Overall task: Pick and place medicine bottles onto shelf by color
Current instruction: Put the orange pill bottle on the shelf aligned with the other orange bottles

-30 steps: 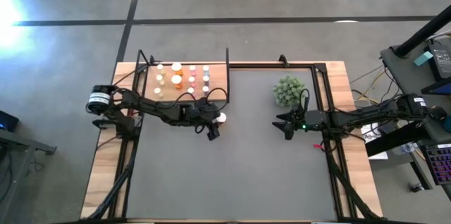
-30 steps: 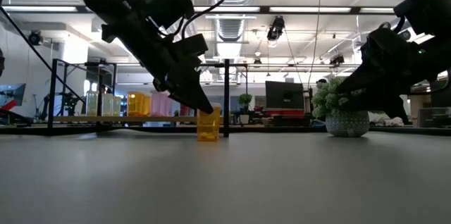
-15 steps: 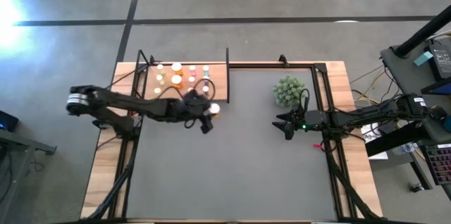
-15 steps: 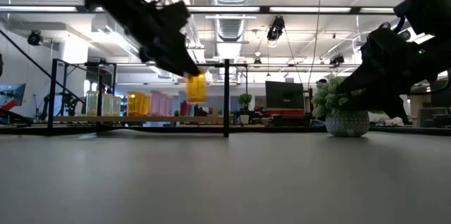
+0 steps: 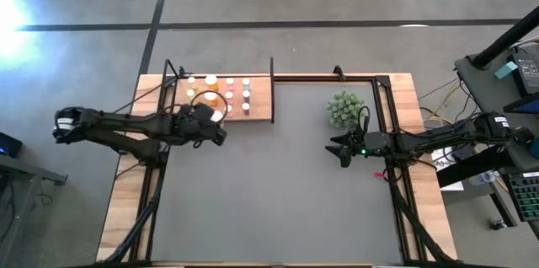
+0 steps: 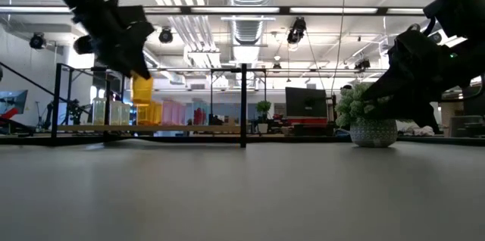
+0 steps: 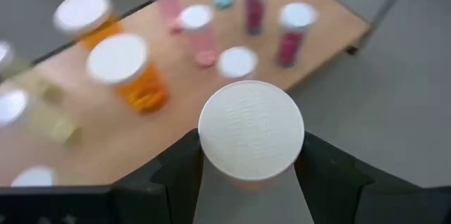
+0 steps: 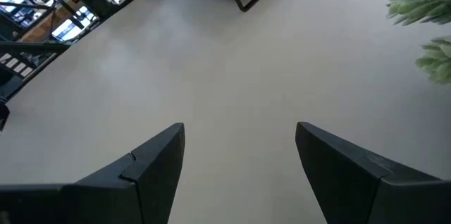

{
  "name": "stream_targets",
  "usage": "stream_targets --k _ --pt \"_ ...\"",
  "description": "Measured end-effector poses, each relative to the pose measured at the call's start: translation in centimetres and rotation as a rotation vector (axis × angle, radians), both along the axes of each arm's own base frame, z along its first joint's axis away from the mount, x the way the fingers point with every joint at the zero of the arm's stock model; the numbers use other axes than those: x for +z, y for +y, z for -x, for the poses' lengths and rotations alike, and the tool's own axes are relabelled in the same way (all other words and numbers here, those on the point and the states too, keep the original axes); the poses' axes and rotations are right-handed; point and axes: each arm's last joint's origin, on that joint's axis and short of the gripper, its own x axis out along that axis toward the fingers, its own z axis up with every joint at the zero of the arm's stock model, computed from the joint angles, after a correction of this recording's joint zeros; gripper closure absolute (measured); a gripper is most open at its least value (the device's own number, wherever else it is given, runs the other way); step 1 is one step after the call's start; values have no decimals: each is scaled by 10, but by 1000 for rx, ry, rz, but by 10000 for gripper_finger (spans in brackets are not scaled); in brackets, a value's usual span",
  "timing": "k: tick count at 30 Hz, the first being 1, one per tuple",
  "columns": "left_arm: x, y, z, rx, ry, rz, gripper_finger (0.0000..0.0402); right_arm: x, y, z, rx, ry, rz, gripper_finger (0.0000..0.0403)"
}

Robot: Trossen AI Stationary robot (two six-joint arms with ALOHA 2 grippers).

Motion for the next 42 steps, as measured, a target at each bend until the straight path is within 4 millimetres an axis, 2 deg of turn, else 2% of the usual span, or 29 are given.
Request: stream_targets --k 7,18,28,42 --pt "-25 1 19 115 -44 -11 217 0 0 0 0 0 0 142" --pt "-44 8 16 169 67 -96 216 0 0 0 0 0 0 142" --pt "-51 22 5 245 39 -95 216 0 0 0 1 0 0 142" --pt "-53 30 4 321 12 -86 216 0 0 0 0 0 0 142"
